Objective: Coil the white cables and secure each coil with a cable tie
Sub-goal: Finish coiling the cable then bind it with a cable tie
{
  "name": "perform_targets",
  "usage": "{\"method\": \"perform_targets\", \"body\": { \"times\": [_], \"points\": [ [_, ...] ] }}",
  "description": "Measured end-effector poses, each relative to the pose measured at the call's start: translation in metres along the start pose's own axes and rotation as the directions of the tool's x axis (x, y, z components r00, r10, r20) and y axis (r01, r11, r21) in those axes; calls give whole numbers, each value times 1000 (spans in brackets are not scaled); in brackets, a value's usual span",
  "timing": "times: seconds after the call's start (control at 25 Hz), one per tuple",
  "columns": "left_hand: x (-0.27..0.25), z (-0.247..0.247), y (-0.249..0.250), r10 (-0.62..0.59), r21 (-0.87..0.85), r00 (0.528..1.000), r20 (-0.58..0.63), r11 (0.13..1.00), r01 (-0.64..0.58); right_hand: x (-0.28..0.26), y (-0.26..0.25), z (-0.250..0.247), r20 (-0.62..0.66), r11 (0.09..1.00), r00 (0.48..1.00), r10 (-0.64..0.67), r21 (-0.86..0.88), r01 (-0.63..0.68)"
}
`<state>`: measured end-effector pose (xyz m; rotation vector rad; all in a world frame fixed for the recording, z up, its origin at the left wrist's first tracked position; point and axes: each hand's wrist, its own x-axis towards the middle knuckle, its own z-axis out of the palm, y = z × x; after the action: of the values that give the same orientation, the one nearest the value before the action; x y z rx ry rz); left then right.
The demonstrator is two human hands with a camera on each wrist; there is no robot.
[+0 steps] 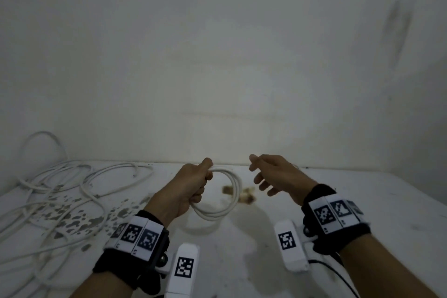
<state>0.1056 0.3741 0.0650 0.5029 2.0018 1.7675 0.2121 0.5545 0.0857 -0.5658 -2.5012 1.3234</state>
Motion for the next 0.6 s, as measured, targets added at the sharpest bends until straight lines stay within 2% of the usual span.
{"method": "perform_targets", "body": {
  "times": [0.12, 0.28, 0.4, 0.6],
  "points": [
    [3, 28, -5, -15, 21, 999, 40, 1000, 15, -16, 23, -46, 104, 967, 991, 89, -249, -61],
    [7, 71, -3, -14, 62, 994, 104, 998, 8, -43, 52, -89, 161, 821, 959, 235, -561, -107],
    [6, 106, -1, -28, 83, 989, 148, 996, 16, -62, 75, -110, 146, 729, 935, 323, -669, -147],
    [5, 147, -3, -32, 59, 978, 208, 998, 20, -75, 95, -115, 144, 650, 914, 379, -745, -152]
  ]
}}
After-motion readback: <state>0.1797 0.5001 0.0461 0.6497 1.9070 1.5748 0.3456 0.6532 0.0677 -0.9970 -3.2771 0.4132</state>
